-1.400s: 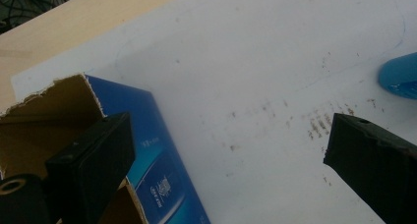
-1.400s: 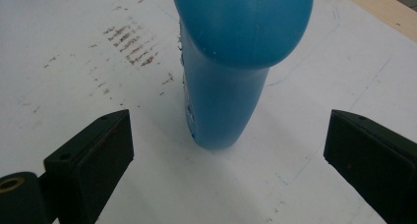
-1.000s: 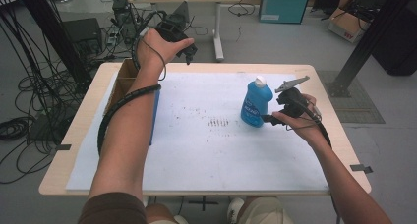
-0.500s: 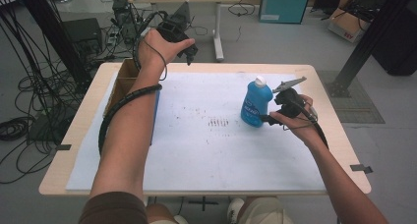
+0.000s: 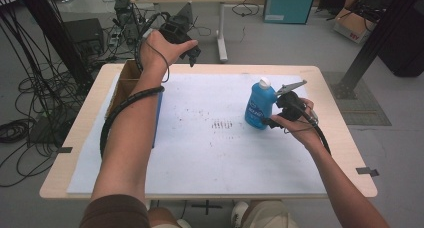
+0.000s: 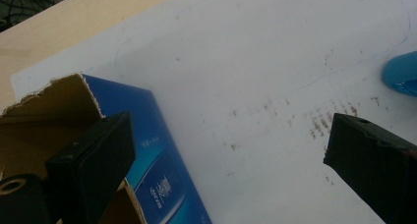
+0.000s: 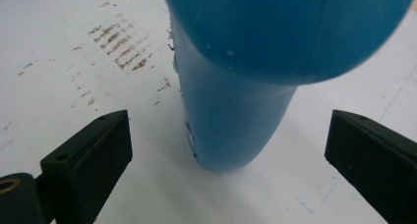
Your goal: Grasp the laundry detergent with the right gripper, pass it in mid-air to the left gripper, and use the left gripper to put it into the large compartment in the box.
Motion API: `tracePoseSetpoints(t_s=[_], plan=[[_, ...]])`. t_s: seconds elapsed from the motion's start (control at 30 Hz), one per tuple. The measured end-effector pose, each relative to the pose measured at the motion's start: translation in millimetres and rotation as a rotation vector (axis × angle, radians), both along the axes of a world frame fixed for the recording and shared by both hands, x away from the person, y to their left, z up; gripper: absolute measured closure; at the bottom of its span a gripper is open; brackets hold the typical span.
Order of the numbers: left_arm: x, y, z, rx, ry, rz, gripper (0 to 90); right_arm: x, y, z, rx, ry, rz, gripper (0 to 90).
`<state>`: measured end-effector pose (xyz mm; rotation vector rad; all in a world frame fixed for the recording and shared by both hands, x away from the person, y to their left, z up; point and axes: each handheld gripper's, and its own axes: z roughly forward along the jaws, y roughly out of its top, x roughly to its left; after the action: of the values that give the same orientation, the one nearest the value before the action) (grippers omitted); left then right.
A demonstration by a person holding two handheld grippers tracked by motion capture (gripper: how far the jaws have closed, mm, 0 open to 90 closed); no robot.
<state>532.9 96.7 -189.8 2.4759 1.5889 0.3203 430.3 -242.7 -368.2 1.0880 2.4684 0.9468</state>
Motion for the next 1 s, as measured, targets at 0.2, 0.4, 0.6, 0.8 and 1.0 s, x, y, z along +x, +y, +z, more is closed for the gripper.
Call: tracePoseSetpoints(t_s=[0.2,0.4,0.6,0.8,1.0], plan=[[0.4,0.6,-1.3,-0.001,0.002,0.003,5.2,2.7,1.6,-4.5,0.015,-0.007,0.004,3.9],[0.6,1.6,-1.6,-0.003,0.001,0.007,5.2,4.3,3.7,-7.1,0.024,-0.016,0.003,4.0],[0.9,2.4,-2.5,-0.004,0.002,0.007,5.2,5.5,6.5,-10.3,0.037,-0.032,-0.002,3.8],[0.5,4.0,-1.9,-0.001,0.003,0.004,5.2,5.5,8.4,-12.4,0.048,-0.048,-0.015,3.8],[-0.3,4.1,-2.0,-0.001,0.003,0.007,5.2,6.3,9.4,-15.4,0.057,-0.052,-0.017,3.3]])
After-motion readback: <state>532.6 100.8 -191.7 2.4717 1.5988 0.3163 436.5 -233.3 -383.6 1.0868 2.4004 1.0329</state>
